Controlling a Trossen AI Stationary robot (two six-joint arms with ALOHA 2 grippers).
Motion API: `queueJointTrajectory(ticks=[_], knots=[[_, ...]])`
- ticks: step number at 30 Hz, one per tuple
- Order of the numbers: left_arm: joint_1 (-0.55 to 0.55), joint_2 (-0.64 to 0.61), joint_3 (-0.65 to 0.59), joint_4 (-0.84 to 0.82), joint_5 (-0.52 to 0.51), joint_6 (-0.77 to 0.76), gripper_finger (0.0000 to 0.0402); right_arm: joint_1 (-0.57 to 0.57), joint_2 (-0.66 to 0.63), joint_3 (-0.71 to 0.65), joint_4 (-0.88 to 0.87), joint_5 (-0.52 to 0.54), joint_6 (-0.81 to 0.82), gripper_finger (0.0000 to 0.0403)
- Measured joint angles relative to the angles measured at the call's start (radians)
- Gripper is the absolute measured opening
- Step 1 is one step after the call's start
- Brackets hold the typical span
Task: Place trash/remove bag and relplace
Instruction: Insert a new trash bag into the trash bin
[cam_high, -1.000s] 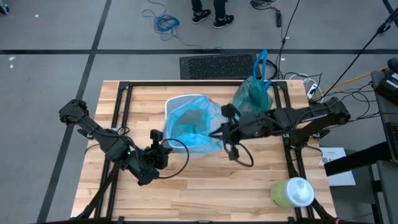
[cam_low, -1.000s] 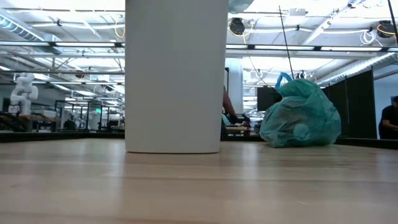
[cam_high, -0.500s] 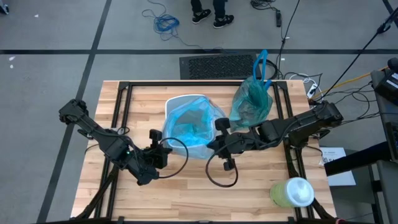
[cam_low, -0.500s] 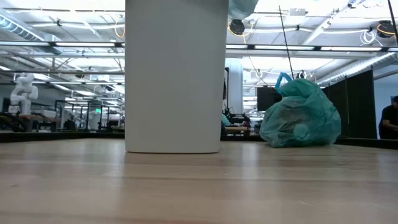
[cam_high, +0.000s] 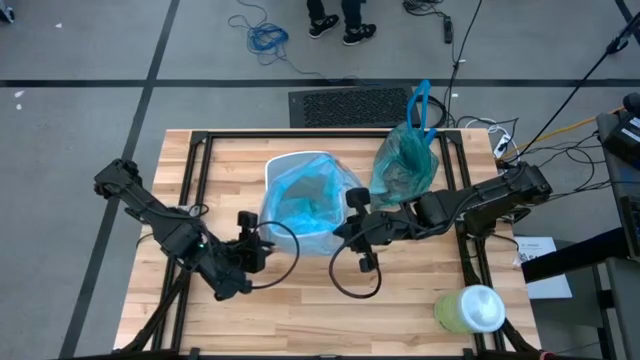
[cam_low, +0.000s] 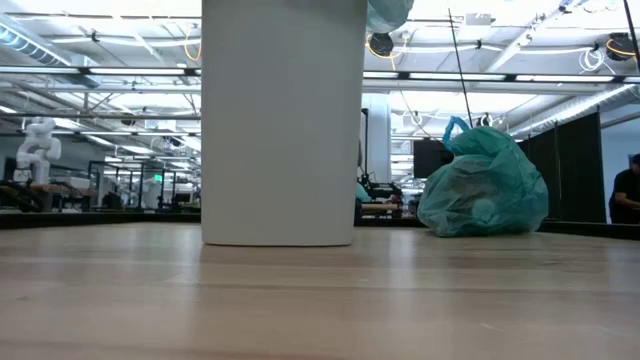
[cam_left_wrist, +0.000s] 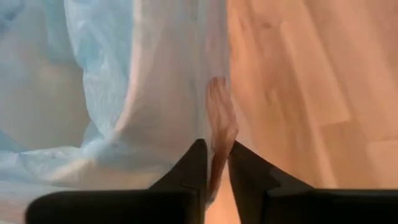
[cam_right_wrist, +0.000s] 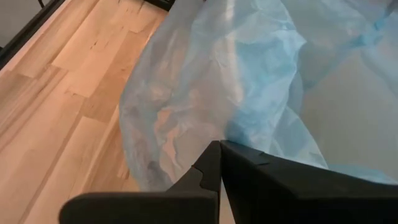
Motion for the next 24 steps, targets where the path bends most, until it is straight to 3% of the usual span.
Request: queueJointTrajectory(ticks=[6,16,18,22,24], knots=[[-0.032,0.0,0.061,-0.09,0.014,-0.095,0.0102,-0.005,0.0,0.0,-0.003,0.0,-0.003,0.0],[-0.096,0.0,0.181,-0.285,0.049,-0.327,0.0106,-0.005,0.0,0.0,-0.003,0.0,-0.001,0.0],[-0.096,0.0,0.215,-0.292,-0.029,-0.312,0.0106,-0.006,0.0,0.0,-0.003,0.0,-0.001,0.0],[-0.08,-0.016,0.229,-0.287,-0.384,-0.244,0.0106,-0.007,0.0,0.0,-0.003,0.0,-0.002,0.0],[-0.023,-0.031,0.229,-0.276,-0.44,-0.224,0.0101,-0.007,0.0,0.0,-0.003,0.0,-0.003,0.0]])
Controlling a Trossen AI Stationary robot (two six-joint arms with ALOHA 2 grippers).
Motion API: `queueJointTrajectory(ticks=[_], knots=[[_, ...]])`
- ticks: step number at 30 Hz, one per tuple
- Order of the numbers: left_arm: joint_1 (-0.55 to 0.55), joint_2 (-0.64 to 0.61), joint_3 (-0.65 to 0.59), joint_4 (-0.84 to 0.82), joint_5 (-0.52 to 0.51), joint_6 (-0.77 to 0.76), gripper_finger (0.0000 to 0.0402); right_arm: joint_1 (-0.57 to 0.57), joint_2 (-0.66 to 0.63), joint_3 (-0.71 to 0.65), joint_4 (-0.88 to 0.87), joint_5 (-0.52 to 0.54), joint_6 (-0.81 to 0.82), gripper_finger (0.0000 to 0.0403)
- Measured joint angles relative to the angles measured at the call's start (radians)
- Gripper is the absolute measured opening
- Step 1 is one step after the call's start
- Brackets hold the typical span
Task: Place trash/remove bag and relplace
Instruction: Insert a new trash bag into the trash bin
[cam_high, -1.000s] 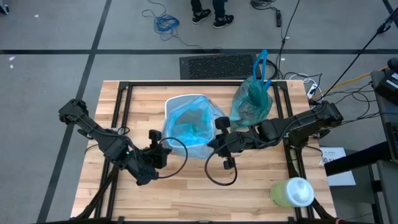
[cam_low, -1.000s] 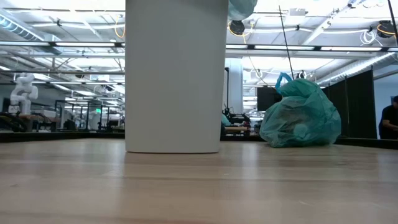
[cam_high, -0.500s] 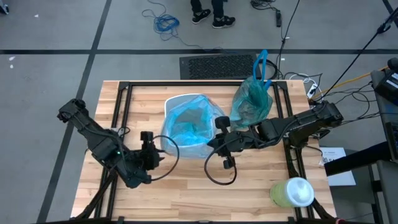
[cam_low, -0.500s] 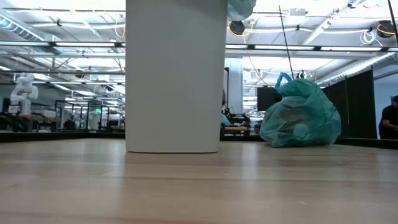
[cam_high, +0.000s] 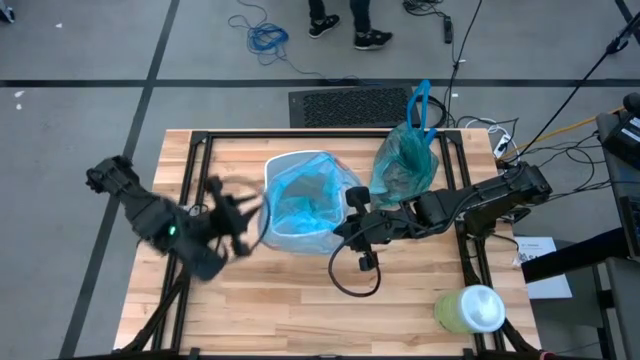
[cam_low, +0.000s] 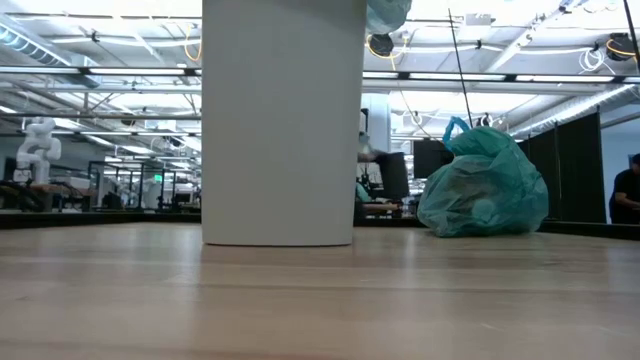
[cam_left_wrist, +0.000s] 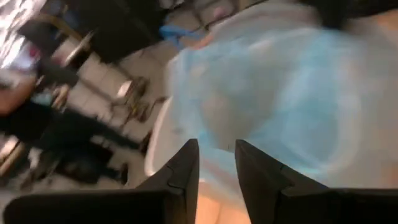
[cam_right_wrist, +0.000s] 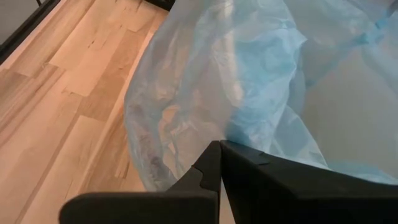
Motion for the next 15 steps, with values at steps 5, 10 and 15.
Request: queueJointTrajectory(ticks=[5,10,15], knots=[[0.171,-0.033,-0.01,0.055,0.17,0.049,0.0043,-0.002,0.0,0.0,0.0,0.0,-0.011,0.0],[0.281,-0.049,-0.021,0.293,0.357,0.278,0.0004,-0.013,0.0,0.0,0.0,-0.001,-0.019,0.0],[0.398,-0.045,-0.021,0.341,0.493,0.363,0.0002,-0.014,0.0,0.0,0.0,0.0,-0.023,0.0]])
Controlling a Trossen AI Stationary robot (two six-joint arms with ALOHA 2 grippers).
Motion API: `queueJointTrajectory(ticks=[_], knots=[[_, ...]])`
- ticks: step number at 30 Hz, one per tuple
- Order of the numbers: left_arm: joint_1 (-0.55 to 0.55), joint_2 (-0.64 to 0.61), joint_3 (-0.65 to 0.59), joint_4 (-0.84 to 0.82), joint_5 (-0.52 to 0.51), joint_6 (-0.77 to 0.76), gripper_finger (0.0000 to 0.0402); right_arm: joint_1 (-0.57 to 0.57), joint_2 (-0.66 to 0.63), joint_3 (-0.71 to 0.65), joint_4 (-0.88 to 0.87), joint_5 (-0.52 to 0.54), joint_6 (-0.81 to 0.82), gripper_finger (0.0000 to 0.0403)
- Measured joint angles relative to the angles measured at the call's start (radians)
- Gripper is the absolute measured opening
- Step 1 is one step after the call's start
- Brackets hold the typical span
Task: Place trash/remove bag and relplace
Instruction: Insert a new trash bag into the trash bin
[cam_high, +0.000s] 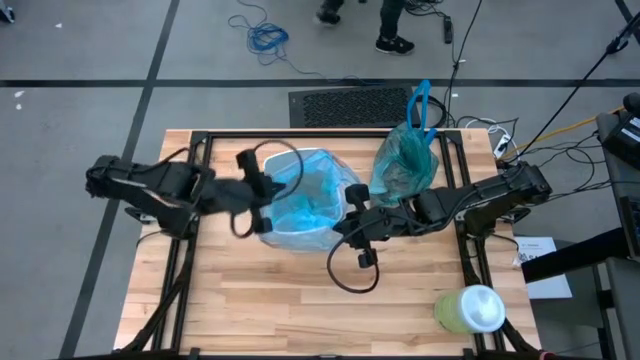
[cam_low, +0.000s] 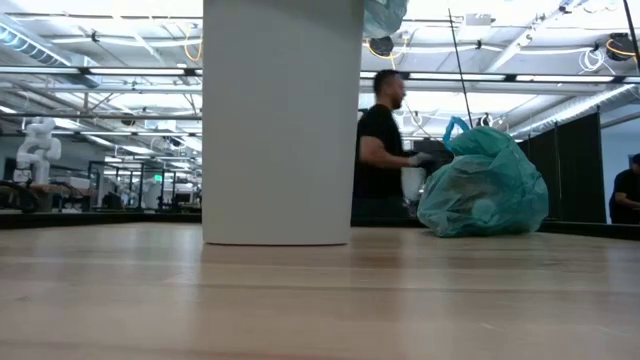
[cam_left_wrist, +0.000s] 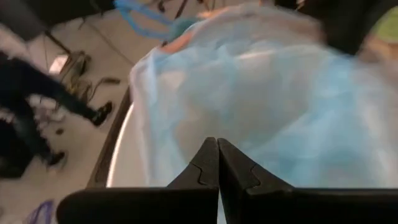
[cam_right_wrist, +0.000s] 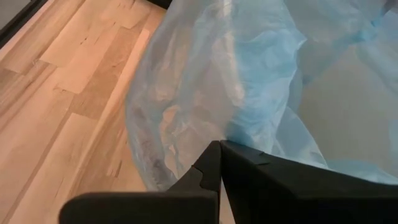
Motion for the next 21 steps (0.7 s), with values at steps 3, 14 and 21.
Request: queueJointTrajectory(ticks=[3,14,21], knots=[[0.064,0.009,-0.001,-0.017,0.028,0.0,0.0001,0.0,0.0,0.0,0.0,0.0,0.0,0.0],[0.246,0.01,-0.002,-0.125,0.001,0.027,0.0001,0.0,0.0,0.0,-0.001,-0.003,0.003,0.0],[0.356,0.01,-0.006,-0.122,-0.015,0.07,0.0,0.0,0.0,0.0,-0.001,-0.004,0.009,0.0]])
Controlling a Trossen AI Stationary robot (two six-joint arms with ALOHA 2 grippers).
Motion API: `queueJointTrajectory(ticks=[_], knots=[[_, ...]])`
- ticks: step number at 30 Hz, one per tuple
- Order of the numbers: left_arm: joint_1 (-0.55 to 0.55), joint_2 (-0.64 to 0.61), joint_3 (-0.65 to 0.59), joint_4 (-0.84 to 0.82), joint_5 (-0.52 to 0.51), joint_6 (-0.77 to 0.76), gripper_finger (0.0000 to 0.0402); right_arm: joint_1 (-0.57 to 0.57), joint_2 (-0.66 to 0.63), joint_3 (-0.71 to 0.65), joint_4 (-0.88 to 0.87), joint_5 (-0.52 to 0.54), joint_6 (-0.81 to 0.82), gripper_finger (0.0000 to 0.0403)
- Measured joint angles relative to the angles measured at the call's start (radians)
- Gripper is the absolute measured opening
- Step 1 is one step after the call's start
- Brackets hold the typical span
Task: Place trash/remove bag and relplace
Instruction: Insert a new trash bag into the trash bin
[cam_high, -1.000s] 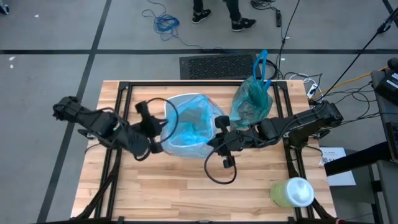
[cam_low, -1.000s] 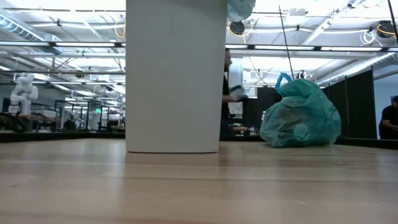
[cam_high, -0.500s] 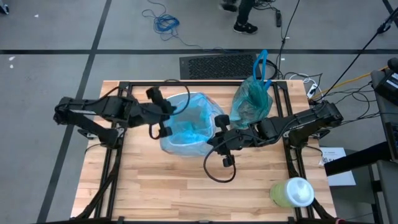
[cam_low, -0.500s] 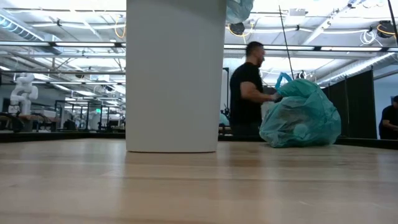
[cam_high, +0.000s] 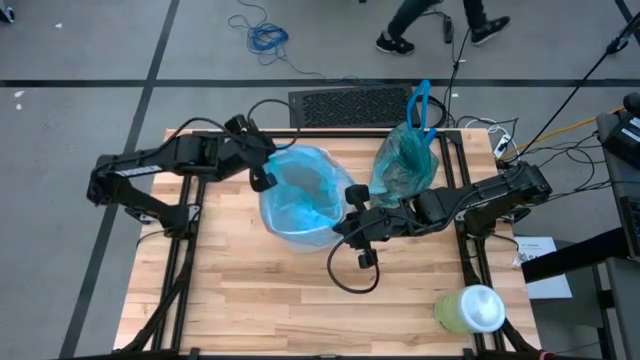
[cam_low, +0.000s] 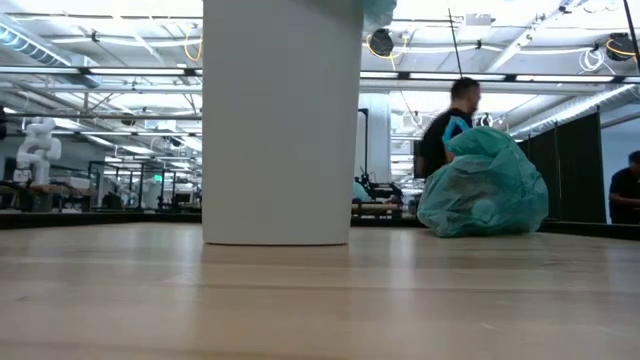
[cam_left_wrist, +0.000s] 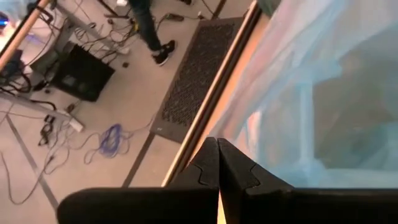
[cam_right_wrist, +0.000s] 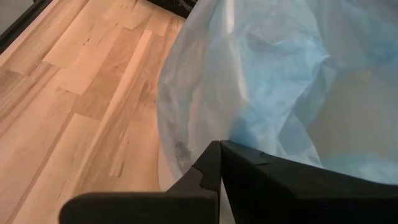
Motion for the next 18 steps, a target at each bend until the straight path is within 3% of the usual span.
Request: queueJointTrajectory(ticks=[7,18], knots=[[0.085,0.001,-0.092,0.025,0.098,0.008,0.0,0.001,0.0,0.0,0.0,0.0,0.001,0.0],[0.094,0.002,-0.175,0.074,0.165,0.007,0.0,0.015,-0.002,0.0,0.043,-0.004,0.013,0.0]])
